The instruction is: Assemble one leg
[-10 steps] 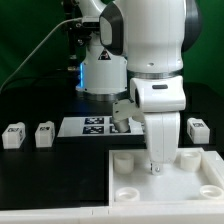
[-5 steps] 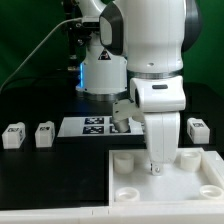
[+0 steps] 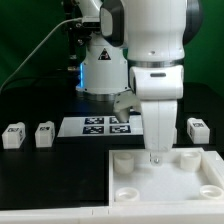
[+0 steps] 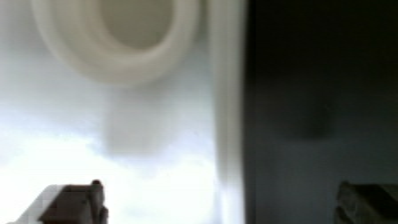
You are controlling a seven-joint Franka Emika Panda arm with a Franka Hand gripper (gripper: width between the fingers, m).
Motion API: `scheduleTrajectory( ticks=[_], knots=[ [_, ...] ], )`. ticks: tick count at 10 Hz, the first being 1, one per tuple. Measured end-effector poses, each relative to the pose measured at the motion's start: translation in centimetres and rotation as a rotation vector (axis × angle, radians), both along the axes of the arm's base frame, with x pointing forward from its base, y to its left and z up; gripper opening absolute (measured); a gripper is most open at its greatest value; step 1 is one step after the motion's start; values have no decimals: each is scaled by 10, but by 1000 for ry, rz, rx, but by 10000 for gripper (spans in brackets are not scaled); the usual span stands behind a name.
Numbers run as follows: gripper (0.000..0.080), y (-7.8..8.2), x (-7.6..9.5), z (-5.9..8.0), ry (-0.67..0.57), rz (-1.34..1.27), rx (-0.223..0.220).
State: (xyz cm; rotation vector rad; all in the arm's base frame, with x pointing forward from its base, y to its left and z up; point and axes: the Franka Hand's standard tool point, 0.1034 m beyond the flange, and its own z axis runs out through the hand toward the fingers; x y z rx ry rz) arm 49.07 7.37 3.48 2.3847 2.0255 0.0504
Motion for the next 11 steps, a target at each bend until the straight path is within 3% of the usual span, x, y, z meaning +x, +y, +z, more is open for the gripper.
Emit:
scheduleTrajectory(
  ticks=[1,3,6,11],
  knots=[
    [649,13,-8,11,-7,-70,3],
    [649,42,-20,17,-4,-412,33],
    [649,78,-19,25,21,-835,82],
    [649,84,-21,25,64,-1270,113]
  ],
)
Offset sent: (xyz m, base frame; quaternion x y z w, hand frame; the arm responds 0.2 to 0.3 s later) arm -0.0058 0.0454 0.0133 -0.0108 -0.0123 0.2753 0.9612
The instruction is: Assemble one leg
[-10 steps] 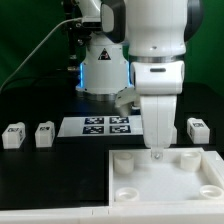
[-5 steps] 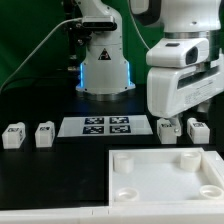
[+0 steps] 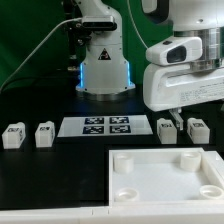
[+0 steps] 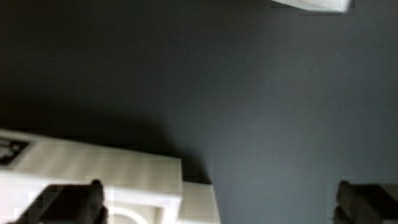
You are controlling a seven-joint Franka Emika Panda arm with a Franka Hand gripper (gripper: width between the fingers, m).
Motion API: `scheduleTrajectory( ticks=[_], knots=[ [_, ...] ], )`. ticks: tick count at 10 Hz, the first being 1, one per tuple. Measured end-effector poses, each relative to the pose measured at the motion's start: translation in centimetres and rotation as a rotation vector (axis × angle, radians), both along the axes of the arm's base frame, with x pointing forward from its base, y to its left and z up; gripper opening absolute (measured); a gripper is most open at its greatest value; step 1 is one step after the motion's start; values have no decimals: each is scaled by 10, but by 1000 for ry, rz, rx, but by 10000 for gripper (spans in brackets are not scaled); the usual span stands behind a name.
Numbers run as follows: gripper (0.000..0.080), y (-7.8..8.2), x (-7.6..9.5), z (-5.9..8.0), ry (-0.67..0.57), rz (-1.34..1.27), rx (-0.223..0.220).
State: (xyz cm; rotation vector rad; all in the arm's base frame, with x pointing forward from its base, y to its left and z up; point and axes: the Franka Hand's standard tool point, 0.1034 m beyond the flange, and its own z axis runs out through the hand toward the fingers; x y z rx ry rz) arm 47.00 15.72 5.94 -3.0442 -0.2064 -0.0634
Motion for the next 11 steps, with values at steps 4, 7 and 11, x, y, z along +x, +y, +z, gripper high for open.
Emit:
scheduleTrajectory(
  ticks=[4,7,11],
  knots=[
    [649,8,-20,-17,245,-197,17],
    [649,24,-27,-12,500,-128,-30],
    [649,23,-34,-13,871,-79,-69]
  ],
)
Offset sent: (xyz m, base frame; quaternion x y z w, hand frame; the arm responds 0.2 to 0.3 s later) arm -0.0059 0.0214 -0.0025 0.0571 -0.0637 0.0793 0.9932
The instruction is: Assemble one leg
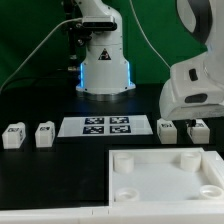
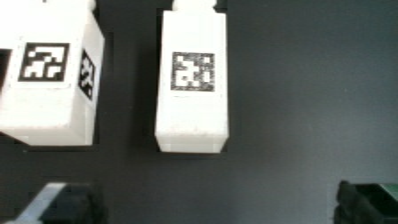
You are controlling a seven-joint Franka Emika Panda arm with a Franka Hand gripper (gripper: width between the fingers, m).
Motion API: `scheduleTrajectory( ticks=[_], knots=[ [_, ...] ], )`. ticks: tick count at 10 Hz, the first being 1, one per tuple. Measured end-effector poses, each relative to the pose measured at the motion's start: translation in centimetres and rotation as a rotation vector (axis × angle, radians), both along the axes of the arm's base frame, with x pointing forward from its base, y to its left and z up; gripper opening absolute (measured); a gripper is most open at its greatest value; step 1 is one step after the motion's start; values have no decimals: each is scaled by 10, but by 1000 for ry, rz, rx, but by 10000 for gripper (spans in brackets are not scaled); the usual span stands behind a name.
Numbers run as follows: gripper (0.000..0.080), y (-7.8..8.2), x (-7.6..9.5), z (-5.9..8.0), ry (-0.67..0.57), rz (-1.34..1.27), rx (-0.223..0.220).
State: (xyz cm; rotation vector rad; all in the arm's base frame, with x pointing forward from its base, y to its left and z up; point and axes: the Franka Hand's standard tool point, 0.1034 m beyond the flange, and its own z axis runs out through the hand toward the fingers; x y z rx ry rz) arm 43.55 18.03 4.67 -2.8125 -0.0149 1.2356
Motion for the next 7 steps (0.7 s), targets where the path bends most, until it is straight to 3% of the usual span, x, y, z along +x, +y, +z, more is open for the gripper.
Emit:
scheduleTrajectory(
  ticks=[3,7],
  knots=[
    [649,0,-1,-6,82,7,1],
    [649,-1,-29,-25,120,5,-23]
  ],
)
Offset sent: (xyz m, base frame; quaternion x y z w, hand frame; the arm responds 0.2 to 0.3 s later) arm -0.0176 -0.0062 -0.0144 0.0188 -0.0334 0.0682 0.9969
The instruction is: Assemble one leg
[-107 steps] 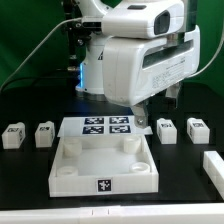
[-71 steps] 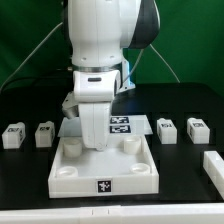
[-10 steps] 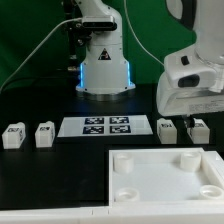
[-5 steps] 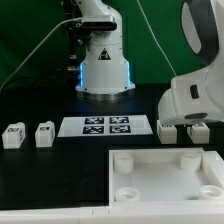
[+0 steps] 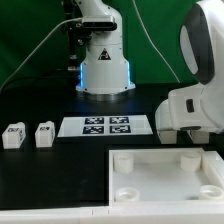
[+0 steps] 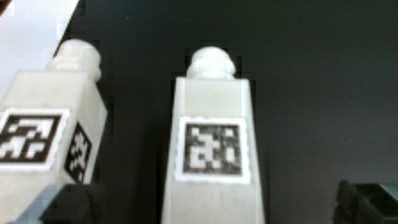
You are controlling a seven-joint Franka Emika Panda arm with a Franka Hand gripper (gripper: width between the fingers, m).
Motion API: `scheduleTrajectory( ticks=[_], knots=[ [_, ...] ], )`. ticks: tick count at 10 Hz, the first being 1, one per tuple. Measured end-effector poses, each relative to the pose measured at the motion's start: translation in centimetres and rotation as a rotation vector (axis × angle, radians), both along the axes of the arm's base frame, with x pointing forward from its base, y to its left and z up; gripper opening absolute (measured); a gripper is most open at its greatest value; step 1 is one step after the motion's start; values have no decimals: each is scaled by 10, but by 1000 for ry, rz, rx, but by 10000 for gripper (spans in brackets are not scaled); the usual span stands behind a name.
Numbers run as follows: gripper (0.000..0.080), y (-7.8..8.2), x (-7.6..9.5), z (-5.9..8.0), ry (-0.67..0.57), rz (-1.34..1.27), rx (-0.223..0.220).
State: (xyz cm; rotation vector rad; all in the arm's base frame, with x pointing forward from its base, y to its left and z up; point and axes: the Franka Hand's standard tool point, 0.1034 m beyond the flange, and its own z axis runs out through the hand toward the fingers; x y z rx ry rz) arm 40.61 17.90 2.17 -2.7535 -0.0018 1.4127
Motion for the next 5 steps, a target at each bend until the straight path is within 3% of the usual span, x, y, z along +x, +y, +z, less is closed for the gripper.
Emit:
scheduleTrajectory(
  ticks=[5],
  knots=[
    [649,-2,-12,-12,37,-3,-9]
  ],
)
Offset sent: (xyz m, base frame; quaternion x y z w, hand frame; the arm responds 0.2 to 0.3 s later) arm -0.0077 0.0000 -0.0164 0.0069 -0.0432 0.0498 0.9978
